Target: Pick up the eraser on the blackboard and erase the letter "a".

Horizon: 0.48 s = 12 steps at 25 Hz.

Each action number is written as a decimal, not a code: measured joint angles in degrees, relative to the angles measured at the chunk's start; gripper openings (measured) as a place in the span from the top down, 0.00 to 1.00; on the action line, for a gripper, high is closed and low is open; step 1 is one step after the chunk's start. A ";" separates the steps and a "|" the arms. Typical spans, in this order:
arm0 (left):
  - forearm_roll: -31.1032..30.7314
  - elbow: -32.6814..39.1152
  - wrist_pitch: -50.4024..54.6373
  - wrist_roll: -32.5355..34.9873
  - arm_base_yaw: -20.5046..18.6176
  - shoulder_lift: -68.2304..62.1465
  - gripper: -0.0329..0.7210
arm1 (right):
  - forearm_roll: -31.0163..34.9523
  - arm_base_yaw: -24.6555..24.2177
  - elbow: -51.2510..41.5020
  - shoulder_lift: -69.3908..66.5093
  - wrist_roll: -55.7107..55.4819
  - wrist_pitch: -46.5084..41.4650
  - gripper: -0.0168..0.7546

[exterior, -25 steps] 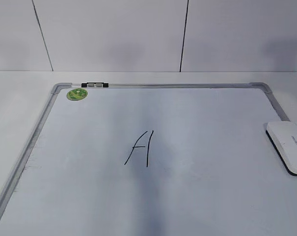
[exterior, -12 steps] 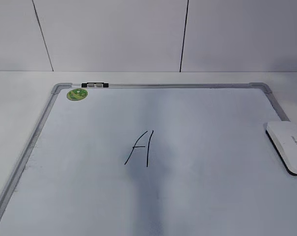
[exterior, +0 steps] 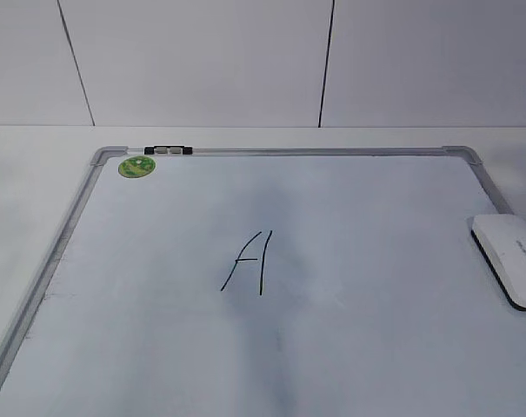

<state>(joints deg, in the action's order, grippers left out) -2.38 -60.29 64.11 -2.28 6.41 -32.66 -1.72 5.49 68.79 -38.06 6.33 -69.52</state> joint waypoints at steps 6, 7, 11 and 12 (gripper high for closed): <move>0.00 7.20 2.73 -0.85 0.00 6.35 0.31 | 0.00 0.00 -10.61 7.30 0.10 2.65 0.21; 0.00 8.45 3.10 -0.96 0.00 7.39 0.31 | 0.00 0.00 -12.00 8.79 0.10 2.89 0.21; 0.00 12.99 5.15 -1.18 0.00 11.95 0.31 | 0.11 0.00 -17.92 14.19 -0.49 3.51 0.21; 0.00 13.92 5.22 -1.18 0.00 13.09 0.31 | 0.24 0.00 -19.44 15.73 -0.79 3.62 0.21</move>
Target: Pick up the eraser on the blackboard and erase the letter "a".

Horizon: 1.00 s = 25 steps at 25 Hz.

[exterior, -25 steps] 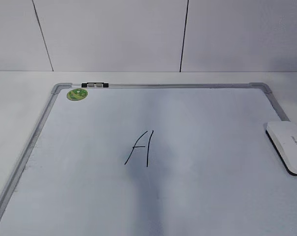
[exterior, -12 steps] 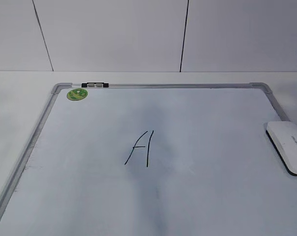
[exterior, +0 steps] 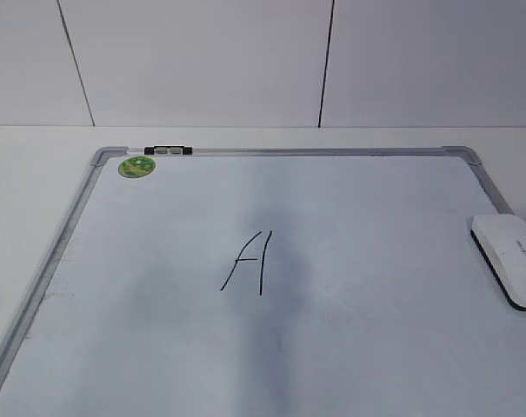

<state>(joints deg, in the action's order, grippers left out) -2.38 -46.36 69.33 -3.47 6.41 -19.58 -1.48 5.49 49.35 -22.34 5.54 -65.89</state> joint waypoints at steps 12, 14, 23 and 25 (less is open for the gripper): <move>0.00 11.79 0.42 0.00 0.00 12.26 0.31 | 0.61 0.00 -14.44 17.66 -1.44 0.08 0.21; 0.00 13.43 0.52 0.00 0.00 13.88 0.31 | 0.61 0.00 -15.87 19.98 -1.59 0.08 0.21; 0.00 15.30 -1.13 0.00 0.00 18.98 0.31 | 0.74 0.00 -17.23 23.37 -1.94 0.19 0.21; 0.00 15.44 -1.60 0.00 0.00 18.98 0.31 | 0.74 0.00 -18.64 23.37 -1.94 0.22 0.21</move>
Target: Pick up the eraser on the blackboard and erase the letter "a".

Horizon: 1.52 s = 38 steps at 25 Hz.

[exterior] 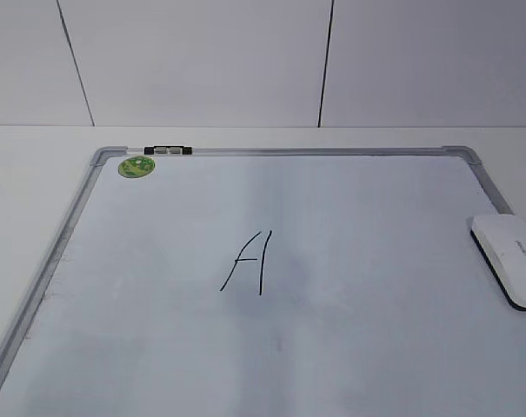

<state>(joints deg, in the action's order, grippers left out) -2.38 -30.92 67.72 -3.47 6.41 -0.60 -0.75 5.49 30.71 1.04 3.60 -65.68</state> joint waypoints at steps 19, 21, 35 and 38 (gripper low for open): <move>3.96 1.97 -4.21 0.00 0.00 0.00 0.28 | 0.75 0.00 -1.90 0.00 -0.38 -0.01 0.21; 3.96 1.97 -4.21 0.00 0.00 0.00 0.26 | 0.75 0.00 -2.02 0.00 -0.38 -0.01 0.21; 4.06 1.97 -4.21 0.00 0.00 0.00 0.22 | 0.75 0.00 -2.02 0.00 -0.38 -0.01 0.21; 4.06 1.97 -4.21 0.00 0.00 0.00 0.22 | 0.75 0.00 -2.02 0.00 -0.38 -0.01 0.21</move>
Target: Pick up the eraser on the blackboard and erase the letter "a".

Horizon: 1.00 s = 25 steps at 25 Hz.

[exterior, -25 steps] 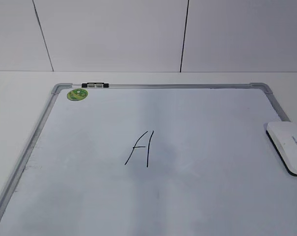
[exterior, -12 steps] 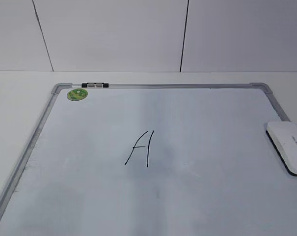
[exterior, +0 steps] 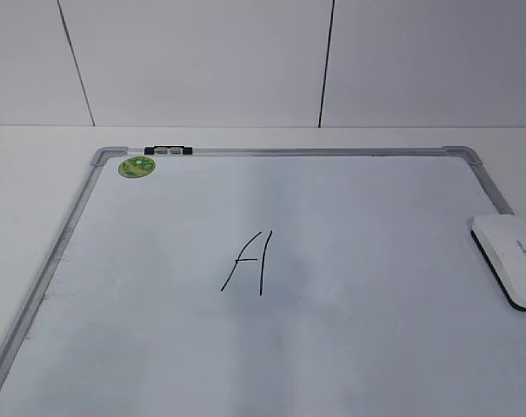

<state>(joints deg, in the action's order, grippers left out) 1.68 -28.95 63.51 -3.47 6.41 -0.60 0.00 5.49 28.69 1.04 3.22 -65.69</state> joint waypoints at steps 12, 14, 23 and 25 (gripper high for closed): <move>0.00 0.00 0.00 0.00 0.00 0.00 0.22 | 0.00 0.00 -0.04 0.00 0.00 0.00 0.21; 0.00 0.00 0.00 0.00 0.00 0.00 0.22 | 0.00 0.00 -0.13 0.00 0.00 0.00 0.21; 0.00 0.00 0.00 0.00 0.00 0.00 0.26 | 0.00 -1.62 -0.13 0.00 0.00 0.00 0.21; 0.00 0.00 0.00 0.00 -0.11 0.00 0.27 | 0.00 -3.71 -0.13 0.00 0.00 0.00 0.21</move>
<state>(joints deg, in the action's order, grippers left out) 1.68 -28.95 63.51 -3.47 6.29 -0.60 0.00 1.78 28.55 1.04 3.22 -65.69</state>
